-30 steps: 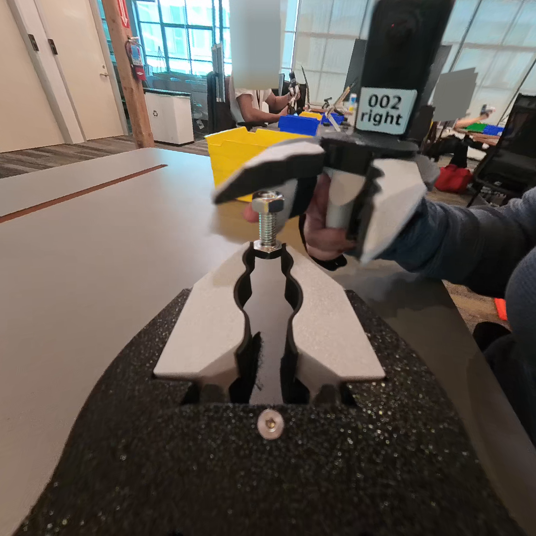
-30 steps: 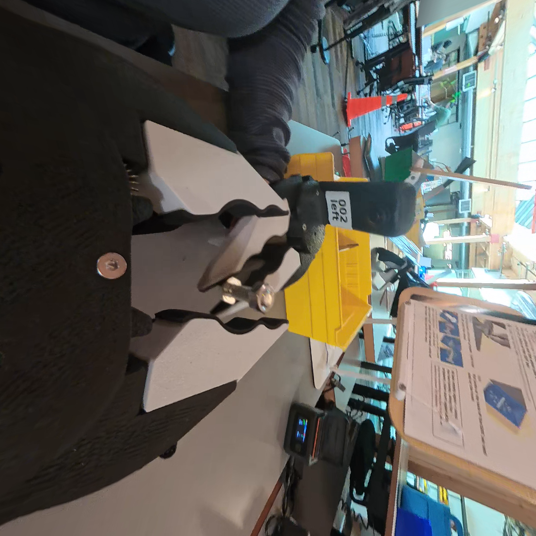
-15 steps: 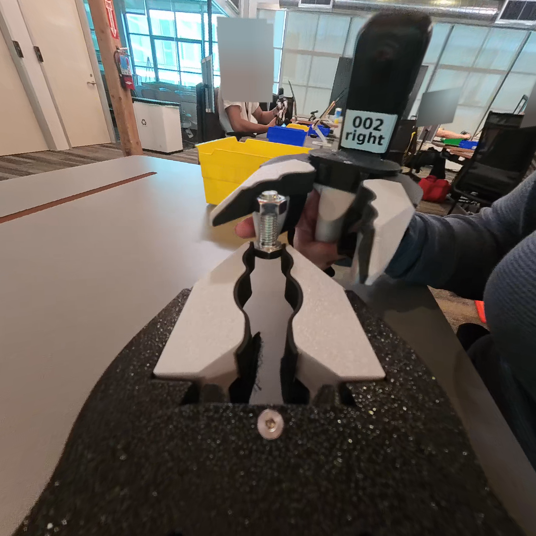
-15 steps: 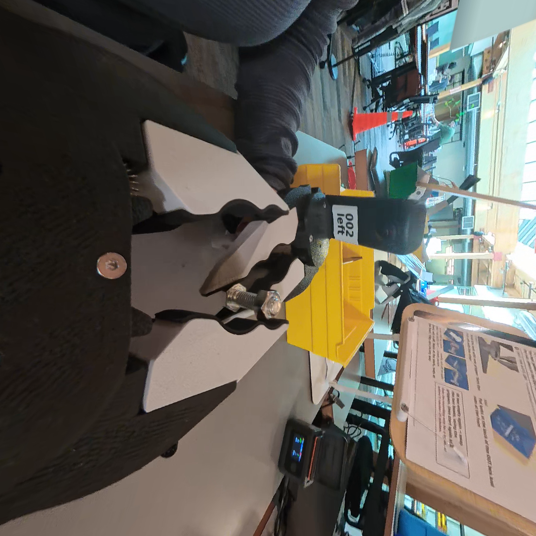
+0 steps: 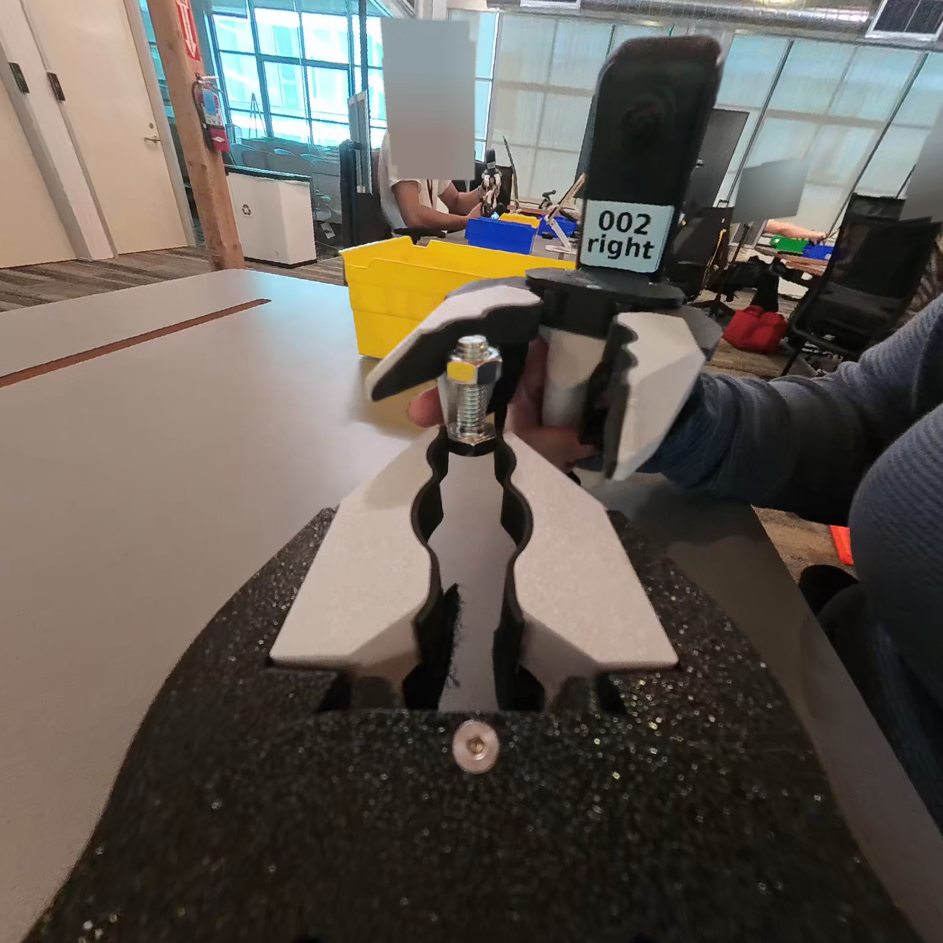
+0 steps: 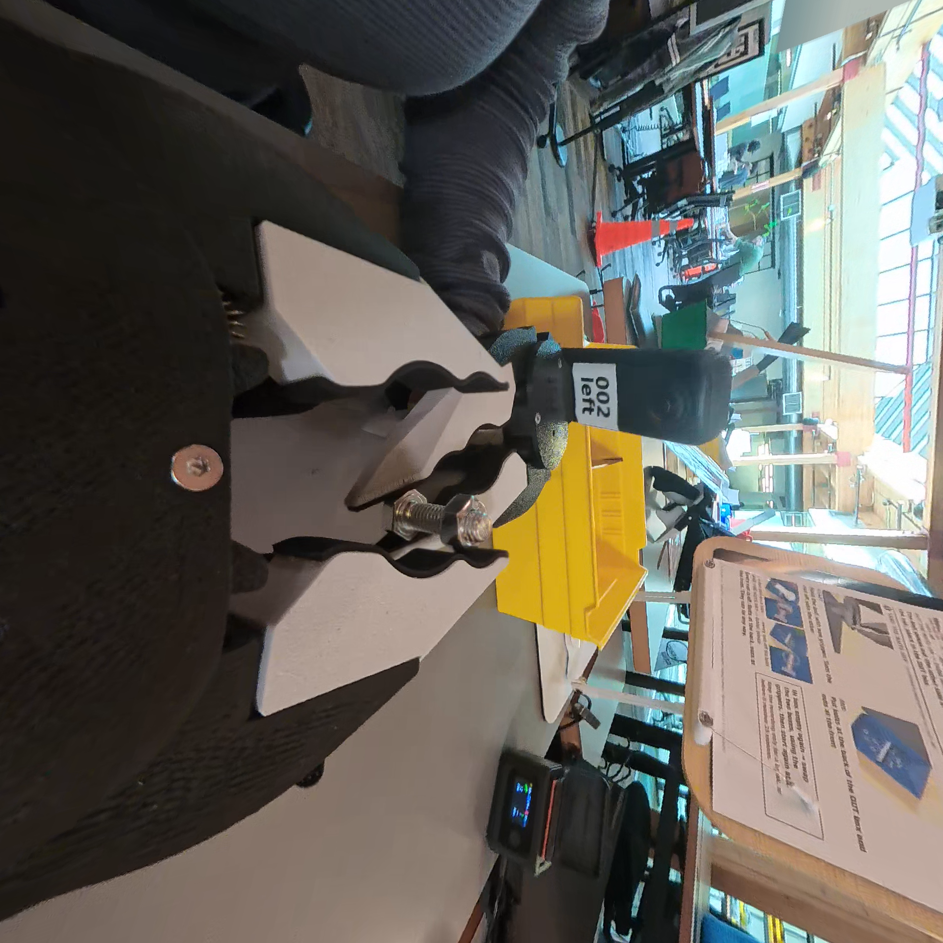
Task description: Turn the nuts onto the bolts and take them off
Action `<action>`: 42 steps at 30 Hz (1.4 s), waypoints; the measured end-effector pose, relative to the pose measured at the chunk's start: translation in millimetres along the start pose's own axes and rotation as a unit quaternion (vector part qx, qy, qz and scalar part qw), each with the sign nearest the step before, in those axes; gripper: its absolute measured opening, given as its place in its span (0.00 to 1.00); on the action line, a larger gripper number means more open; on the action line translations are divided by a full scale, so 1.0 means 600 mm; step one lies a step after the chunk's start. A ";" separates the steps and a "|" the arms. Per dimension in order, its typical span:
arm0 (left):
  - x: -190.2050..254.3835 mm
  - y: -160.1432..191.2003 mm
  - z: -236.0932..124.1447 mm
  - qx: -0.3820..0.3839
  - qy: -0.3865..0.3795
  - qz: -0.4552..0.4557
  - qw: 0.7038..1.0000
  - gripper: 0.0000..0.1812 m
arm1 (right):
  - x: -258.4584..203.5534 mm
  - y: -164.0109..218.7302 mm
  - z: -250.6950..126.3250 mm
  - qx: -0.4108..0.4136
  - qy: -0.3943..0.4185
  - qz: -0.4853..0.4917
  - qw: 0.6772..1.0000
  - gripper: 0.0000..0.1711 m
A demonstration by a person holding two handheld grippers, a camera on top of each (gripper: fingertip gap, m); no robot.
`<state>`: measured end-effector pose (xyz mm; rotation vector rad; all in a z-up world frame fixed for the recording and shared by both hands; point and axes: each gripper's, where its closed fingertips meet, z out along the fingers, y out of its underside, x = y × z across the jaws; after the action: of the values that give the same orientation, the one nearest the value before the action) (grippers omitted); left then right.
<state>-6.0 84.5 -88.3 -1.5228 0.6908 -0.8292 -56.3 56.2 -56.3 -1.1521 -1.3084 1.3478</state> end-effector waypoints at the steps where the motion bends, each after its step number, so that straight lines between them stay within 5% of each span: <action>1: -0.002 -0.002 -0.001 0.004 -0.003 -0.001 1.000 0.09 | 0.000 -0.001 -0.002 0.002 0.004 -0.003 1.000 0.36; 6: -0.027 -0.010 -0.013 0.022 -0.029 -0.032 0.999 0.09 | 0.009 -0.008 -0.051 0.017 0.012 0.015 1.000 0.24; 10: -0.010 -0.001 -0.004 0.002 -0.008 -0.009 1.000 0.09 | 0.038 -0.010 -0.043 0.017 0.059 -0.005 0.998 0.41; 13: 0.007 0.003 0.001 -0.007 0.015 0.004 1.000 0.09 | 0.020 -0.006 -0.010 0.007 0.021 -0.007 1.000 0.43; 18: 0.001 -0.001 -0.002 0.002 0.010 -0.007 1.000 0.09 | -0.006 0.001 0.012 -0.007 -0.017 -0.015 1.000 0.43; 25: -0.018 -0.006 -0.011 0.012 -0.010 -0.026 1.000 0.09 | 0.013 -0.007 -0.054 0.016 0.017 0.017 1.000 0.36; 33: 0.009 -0.003 -0.002 0.006 0.023 -0.006 1.000 0.09 | -0.011 0.006 0.008 -0.011 -0.022 -0.008 1.000 0.43; 36: -0.007 -0.009 -0.013 0.018 0.002 -0.011 1.000 0.09 | -0.015 0.004 -0.020 -0.011 -0.010 -0.014 1.000 0.45; 39: -0.018 -0.009 -0.015 0.019 -0.006 -0.028 0.999 0.09 | -0.006 -0.010 -0.055 0.016 -0.002 0.010 1.000 0.34; 42: 0.004 -0.003 -0.005 0.004 0.018 -0.009 1.000 0.09 | 0.012 -0.017 -0.048 0.026 0.018 0.014 0.999 0.39</action>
<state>-7.2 81.1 -86.4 -1.5113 0.6997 -0.8752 -29.2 68.3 -46.7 -1.1577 -1.2286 1.3664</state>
